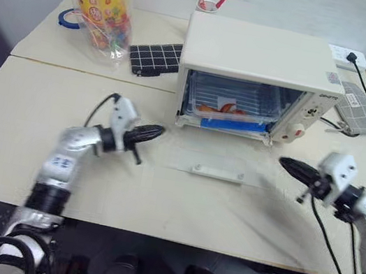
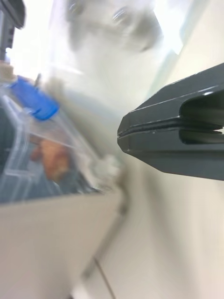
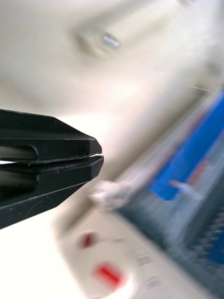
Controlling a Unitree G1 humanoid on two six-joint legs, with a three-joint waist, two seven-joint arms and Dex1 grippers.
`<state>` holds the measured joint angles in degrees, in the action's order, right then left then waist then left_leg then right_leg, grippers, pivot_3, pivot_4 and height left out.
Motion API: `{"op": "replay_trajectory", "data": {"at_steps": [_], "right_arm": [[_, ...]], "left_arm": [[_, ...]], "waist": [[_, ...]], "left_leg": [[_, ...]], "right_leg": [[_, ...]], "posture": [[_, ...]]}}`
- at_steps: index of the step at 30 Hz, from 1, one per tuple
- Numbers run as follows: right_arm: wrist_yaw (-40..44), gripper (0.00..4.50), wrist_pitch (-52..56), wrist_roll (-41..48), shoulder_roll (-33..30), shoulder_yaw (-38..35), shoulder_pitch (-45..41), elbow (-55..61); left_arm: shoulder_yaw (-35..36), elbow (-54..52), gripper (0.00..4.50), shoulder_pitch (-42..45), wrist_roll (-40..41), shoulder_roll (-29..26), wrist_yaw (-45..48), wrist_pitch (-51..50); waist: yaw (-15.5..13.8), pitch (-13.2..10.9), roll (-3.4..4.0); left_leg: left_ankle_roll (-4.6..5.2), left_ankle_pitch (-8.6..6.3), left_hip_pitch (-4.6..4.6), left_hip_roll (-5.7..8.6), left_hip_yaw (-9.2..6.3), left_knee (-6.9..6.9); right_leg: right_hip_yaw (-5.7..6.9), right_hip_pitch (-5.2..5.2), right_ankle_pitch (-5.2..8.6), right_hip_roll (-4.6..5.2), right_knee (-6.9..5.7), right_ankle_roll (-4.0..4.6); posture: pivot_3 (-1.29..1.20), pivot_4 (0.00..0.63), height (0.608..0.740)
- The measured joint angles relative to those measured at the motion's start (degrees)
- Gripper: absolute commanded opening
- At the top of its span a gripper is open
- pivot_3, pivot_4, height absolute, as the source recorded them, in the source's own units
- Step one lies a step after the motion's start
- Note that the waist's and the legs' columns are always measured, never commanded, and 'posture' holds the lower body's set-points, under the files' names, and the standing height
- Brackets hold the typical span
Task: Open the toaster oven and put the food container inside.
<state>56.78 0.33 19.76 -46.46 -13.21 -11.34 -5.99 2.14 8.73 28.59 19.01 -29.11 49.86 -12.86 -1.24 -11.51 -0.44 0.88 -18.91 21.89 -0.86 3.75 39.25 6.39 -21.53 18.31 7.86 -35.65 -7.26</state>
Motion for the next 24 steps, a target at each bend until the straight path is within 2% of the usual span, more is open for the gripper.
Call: {"op": "replay_trajectory", "data": {"at_steps": [3,6,10,14,19,24], "right_arm": [[2.3,0.0,-2.0,-0.7,-0.8,-0.9,4.6,-2.7],[3.9,0.0,-5.3,-2.4,-0.5,0.0,4.8,-7.7],[5.3,0.0,-9.2,-3.8,2.8,3.0,-1.0,-14.8],[7.9,0.0,-11.2,-3.9,7.4,6.4,-4.7,-17.5],[12.2,0.0,-11.0,-0.1,8.3,6.4,-5.1,-14.5],[9.0,0.0,-6.0,5.6,8.9,2.7,-4.9,-8.8]], "left_arm": [[2.8,-1.9,1.2,-3.9,4.3,-6.6,7.9,-1.6],[4.9,-1.7,2.03,-6.7,5.7,-10.6,14.1,0.2],[6.8,-1.2,3.3,-9.6,8.3,-12.1,20.4,2.5],[9.5,-1.6,4.46,-9.1,10.8,-12.6,20.9,1.0],[11.9,-2.1,4.46,-9.2,12.3,-13.6,20.1,-1.7],[14.4,-6.5,4.46,-9.3,18.6,-12.2,17.9,-8.3]], "waist": [[0.1,0.0,0.0],[0.5,0.0,0.05],[1.4,0.0,0.05],[1.5,0.0,0.08],[1.2,0.0,0.08],[1.3,0.0,0.09]], "left_leg": [[-0.01,0.01,-0.25,-0.03,-0.01,-0.12],[-0.01,0.01,-0.33,-0.03,0.09,-0.18],[-0.06,0.02,-0.35,-0.09,0.06,-0.18],[-0.08,0.02,-0.35,-0.12,0.06,-0.18],[-0.06,0.01,-0.32,-0.07,0.02,-0.16],[-0.07,0.01,-0.34,-0.08,-0.01,-0.17]], "right_leg": [[-0.21,0.05,-0.01,-0.01,-0.03,0.02],[-0.3,0.04,-0.01,-0.01,-0.03,0.02],[-0.3,0.04,0.0,-0.05,-0.08,0.05],[-0.31,0.02,0.0,-0.06,-0.1,0.05],[-0.29,0.04,0.0,0.01,-0.08,0.04],[-0.3,0.04,0.0,0.05,-0.11,0.04]], "posture": [[0.0,0.15,0.74],[0.0,0.15,0.74],[0.0,0.15,0.74],[0.0,0.15,0.74],[0.0,0.15,0.74],[0.0,0.15,0.74]]}}
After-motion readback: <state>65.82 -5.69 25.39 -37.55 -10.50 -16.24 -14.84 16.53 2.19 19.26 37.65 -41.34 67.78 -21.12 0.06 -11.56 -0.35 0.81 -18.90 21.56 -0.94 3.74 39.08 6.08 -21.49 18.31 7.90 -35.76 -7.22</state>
